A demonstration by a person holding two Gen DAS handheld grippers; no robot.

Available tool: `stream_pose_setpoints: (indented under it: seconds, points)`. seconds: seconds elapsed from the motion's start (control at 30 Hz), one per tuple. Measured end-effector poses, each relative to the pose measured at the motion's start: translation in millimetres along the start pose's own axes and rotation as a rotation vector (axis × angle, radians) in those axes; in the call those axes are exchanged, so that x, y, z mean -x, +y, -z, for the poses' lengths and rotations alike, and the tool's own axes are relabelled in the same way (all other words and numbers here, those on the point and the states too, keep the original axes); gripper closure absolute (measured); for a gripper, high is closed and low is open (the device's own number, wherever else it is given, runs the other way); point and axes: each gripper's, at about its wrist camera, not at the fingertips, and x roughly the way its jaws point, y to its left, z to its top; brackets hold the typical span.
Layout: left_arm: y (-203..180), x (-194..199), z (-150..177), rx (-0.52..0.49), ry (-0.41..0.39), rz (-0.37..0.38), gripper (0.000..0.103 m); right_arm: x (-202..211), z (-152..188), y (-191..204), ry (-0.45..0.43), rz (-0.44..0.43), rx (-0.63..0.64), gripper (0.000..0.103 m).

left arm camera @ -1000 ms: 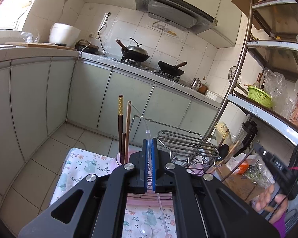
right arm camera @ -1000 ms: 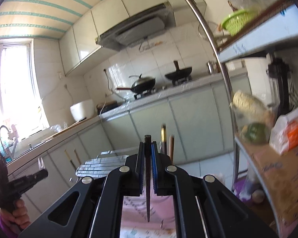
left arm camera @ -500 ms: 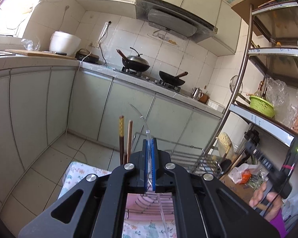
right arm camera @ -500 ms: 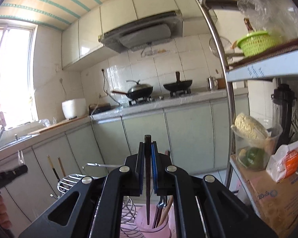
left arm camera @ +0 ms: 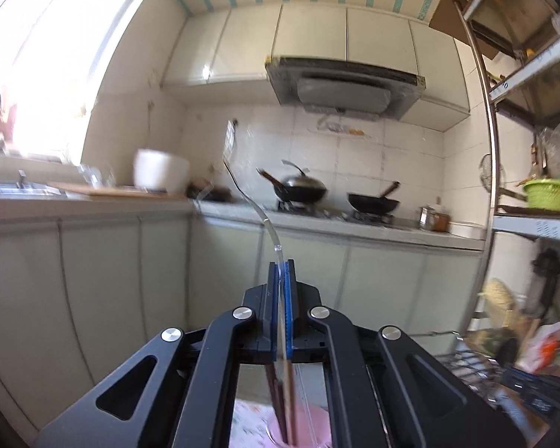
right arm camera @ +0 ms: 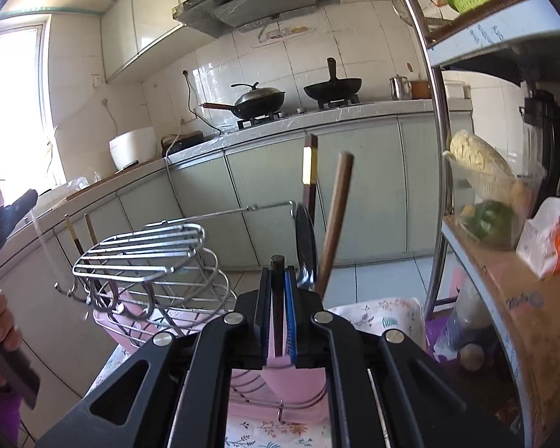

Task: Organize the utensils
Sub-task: 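Lower both held utensils into the pink cup and open both grippers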

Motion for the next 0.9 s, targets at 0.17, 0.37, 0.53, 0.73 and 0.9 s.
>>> stream_pose_setpoints:
  seconds: [0.17, 0.37, 0.53, 0.73, 0.9]
  points:
    - [-11, -12, 15, -0.064, -0.033, -0.061, 0.101, 2, 5, 0, -0.013, -0.012, -0.005, 0.096]
    - [-19, -27, 40, -0.097, 0.067, -0.047, 0.101, 2, 6, 2, -0.016, -0.044, -0.019, 0.094]
    - [-20, -32, 56, -0.118, 0.139, -0.039, 0.101, 4, 7, 3, -0.02, -0.063, -0.028, 0.093]
    - [-17, -33, 69, -0.104, 0.212, -0.035, 0.101, 10, 8, 5, -0.036, -0.06, -0.016, 0.078]
    - [-16, -32, 76, -0.118, 0.246, -0.042, 0.092, 16, 11, 1, -0.057, -0.06, -0.035, 0.069]
